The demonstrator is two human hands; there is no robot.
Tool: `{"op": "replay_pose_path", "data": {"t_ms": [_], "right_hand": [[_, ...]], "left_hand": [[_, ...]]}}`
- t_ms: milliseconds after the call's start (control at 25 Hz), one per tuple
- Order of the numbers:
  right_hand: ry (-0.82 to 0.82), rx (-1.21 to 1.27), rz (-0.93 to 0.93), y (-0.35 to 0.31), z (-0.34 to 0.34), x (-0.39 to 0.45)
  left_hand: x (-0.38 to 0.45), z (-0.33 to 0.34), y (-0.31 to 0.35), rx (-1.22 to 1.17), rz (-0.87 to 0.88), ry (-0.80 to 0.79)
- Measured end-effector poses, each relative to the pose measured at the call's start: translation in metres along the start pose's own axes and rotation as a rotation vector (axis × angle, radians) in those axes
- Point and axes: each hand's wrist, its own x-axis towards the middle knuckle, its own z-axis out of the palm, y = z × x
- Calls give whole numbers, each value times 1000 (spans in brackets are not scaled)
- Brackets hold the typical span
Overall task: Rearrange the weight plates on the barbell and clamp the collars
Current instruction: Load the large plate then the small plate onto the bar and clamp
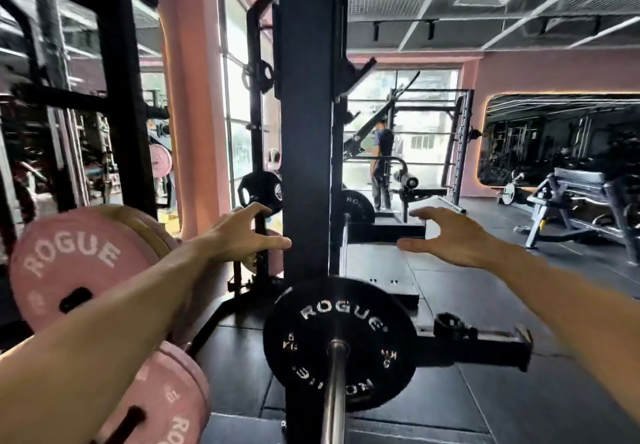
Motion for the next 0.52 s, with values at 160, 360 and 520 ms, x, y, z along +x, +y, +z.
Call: {"op": "replay_pose_path", "data": {"t_ms": [160, 360, 520], "right_hand": [[-60, 40, -14, -70, -127, 57], [-38, 96, -73, -157, -236, 124], [-80, 176, -155, -236, -245, 152]], "left_hand": [[52, -131, 66, -1, -27, -3], [86, -264, 99, -26, -90, 8], [72, -347, 77, -42, -142, 8]]}}
